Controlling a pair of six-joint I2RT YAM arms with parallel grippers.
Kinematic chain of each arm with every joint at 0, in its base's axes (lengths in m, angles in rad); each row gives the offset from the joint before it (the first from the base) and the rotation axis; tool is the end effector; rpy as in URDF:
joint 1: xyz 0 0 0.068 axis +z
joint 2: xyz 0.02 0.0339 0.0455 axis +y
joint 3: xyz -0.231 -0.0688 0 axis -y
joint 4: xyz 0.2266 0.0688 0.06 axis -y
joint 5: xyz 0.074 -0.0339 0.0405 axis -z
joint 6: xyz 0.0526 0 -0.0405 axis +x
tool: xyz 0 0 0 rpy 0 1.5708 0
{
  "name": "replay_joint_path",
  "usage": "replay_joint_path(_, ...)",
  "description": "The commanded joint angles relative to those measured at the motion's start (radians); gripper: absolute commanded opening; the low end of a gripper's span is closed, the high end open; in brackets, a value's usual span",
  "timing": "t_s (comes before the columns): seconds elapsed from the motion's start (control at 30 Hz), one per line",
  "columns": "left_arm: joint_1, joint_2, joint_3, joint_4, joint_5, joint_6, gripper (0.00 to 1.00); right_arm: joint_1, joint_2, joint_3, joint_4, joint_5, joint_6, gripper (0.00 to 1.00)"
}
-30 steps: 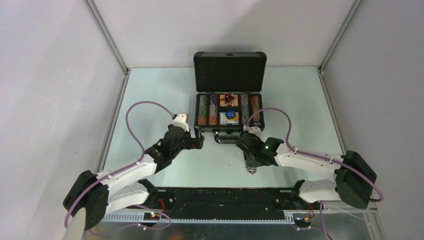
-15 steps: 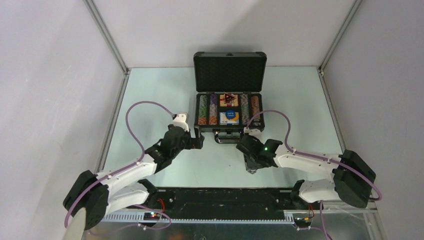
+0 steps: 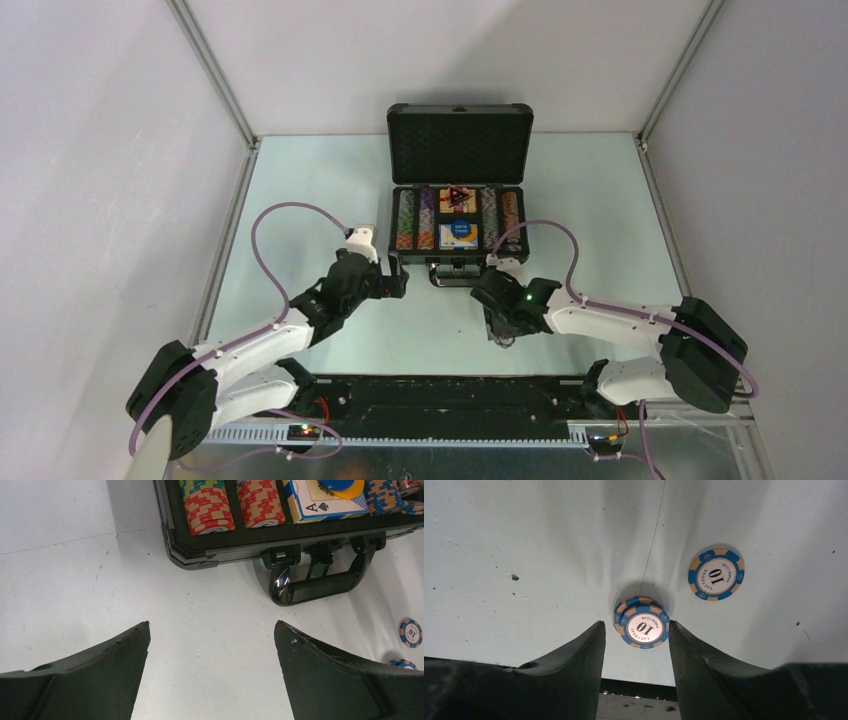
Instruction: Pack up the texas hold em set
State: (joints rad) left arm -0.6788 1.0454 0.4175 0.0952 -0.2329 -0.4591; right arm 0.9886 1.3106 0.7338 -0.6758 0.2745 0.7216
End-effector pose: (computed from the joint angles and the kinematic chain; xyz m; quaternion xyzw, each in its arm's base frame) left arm 0.1871 -0.1353 0.1652 0.0373 0.8635 -0.1804 0.4694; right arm 0.1341 0.1778 0.1451 -0.1087 0.9723 0.0298 0.2049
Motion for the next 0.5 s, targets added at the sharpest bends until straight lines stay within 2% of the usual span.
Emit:
replay_joint_path(0.0,-0.007,0.000,0.045,0.029,-0.010,0.026,0.98,-0.034,-0.035,-0.002,-0.015,0.046,0.021,0.56)
replay_joint_path(0.27,-0.007,-0.002,0.044,0.029,-0.010,0.025,0.98,-0.208,-0.040,-0.044,0.016,0.041,0.023,0.61)
replay_joint_path(0.47,-0.008,-0.001,0.046,0.029,-0.009,0.024,0.98,-0.259,-0.018,-0.065,0.056,0.022,0.010,0.63)
